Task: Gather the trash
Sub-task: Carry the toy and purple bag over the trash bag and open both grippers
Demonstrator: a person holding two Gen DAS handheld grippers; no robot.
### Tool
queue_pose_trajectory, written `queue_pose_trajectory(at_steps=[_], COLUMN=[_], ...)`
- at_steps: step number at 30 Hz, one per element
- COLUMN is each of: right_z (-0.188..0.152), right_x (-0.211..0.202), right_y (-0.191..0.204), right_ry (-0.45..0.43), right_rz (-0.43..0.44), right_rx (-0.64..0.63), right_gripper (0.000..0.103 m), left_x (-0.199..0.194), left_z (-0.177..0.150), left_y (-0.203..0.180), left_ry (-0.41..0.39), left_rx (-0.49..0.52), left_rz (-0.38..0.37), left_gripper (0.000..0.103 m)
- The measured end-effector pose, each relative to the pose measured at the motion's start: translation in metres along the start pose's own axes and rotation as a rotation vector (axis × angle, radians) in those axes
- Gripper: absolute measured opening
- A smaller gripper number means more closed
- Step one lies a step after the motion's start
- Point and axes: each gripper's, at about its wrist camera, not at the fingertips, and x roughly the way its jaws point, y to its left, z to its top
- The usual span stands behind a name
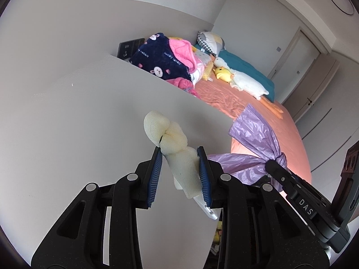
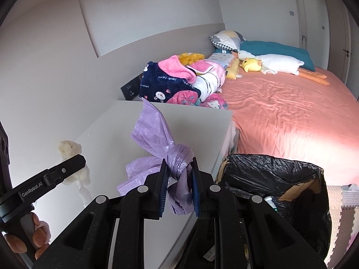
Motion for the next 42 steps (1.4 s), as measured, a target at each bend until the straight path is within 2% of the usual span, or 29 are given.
queue_pose_trajectory(at_steps=[14,24,32,39,40,41,42], right_z=[-0.005,-0.012,-0.013,-0.012,-0.012,-0.012,-0.013], right_x=[-0.027,-0.046,-0.066,-0.079,-0.080,-0.082,-0.085], right_y=[-0.060,-0.105,-0.136,-0.148,-0.149,-0.150,-0.150], right_ry=[-0.026,-0.030,-0.056,-0.088,-0.092,-0.100,-0.117], right_rz=[-0.080,-0.141,-0.161,-0.183,-0.198,-0.220,-0.244], right_rx=[0.091,0.174,0.228,0.248,0.248,0.251,0.256], right_gripper=[0.020,0.020,0.020,0.020,0.031,0.057,0.069], left_x=[0.019,0.033,0.050,0.059,0.059,0.060,0.059], left_z=[-0.012,-0.025,-0.038,-0.042,-0.044,-0.044,-0.043], left_y=[-0.056,-0.096,-0.117,-0.129,-0.133,-0.135,-0.134], left_ry=[0.060,0.128,0.223,0.292,0.304,0.305,0.289], left_rx=[0.094,0.173,0.195,0.225,0.244,0.256,0.259], left_rz=[-0.082,-0.179,-0.337,-0.430,-0.429,-0.409,-0.381], left_gripper=[0.032,0.034,0.034,0.034,0.046,0.060,0.092])
